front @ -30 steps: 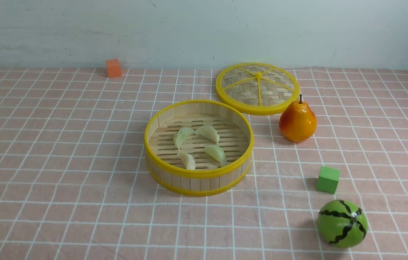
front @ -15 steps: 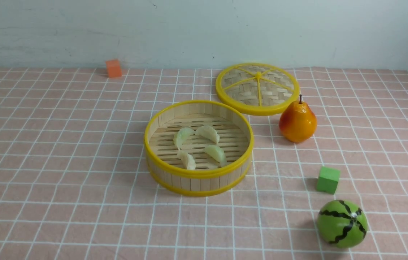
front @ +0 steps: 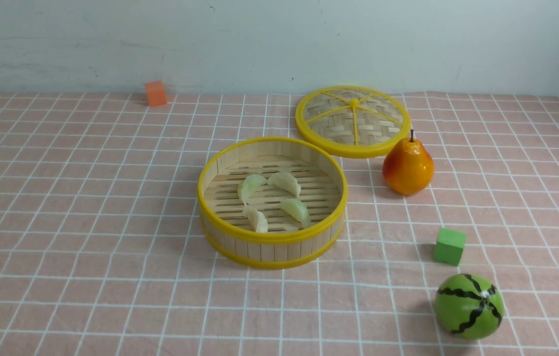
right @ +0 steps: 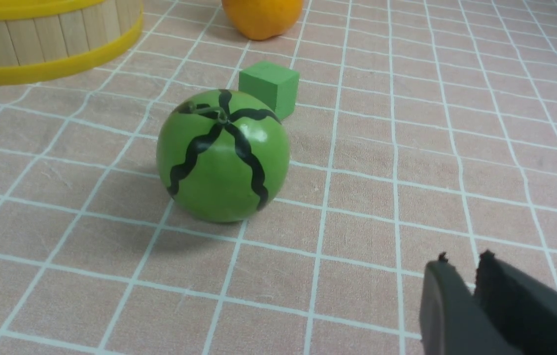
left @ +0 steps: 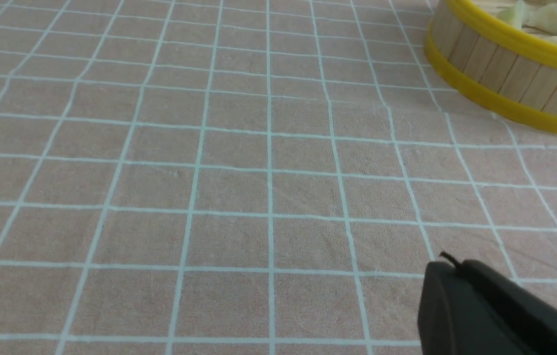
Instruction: Put the dumplings into the steamer on the table with the pink tablecloth.
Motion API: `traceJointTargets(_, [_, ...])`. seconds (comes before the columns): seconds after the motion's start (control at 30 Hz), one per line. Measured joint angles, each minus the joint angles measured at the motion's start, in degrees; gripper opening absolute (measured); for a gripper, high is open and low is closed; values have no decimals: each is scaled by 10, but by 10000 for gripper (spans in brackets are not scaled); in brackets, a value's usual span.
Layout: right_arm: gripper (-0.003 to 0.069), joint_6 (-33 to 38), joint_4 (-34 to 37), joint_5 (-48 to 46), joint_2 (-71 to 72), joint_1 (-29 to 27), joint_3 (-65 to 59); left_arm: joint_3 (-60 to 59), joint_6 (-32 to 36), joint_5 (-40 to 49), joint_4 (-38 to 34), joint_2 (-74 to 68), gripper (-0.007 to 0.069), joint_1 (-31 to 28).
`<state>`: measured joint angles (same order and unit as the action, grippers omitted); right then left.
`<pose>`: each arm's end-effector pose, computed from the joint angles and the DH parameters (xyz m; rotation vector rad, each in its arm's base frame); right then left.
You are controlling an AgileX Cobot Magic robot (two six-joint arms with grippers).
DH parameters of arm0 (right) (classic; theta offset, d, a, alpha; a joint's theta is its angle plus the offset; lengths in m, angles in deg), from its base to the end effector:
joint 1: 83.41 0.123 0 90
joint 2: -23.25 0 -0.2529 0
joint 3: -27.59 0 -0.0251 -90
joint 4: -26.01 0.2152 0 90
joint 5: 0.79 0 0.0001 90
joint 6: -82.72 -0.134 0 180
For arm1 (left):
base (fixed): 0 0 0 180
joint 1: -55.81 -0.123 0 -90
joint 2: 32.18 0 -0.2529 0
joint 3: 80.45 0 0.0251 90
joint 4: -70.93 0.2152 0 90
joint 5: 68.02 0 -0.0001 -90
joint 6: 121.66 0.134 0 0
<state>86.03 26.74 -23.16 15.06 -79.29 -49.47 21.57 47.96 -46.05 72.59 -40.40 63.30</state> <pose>0.0895 0.0071 0.1612 -0.1140 1.8749 0.0224 0.0895 -0.0103 0.1566 -0.0297 1.8917 -0.1845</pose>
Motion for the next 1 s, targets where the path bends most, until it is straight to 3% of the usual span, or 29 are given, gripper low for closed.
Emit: traceJointTargets(1.0, [136, 0, 0, 0, 0, 0, 0, 0, 0, 0, 0, 0, -14, 0])
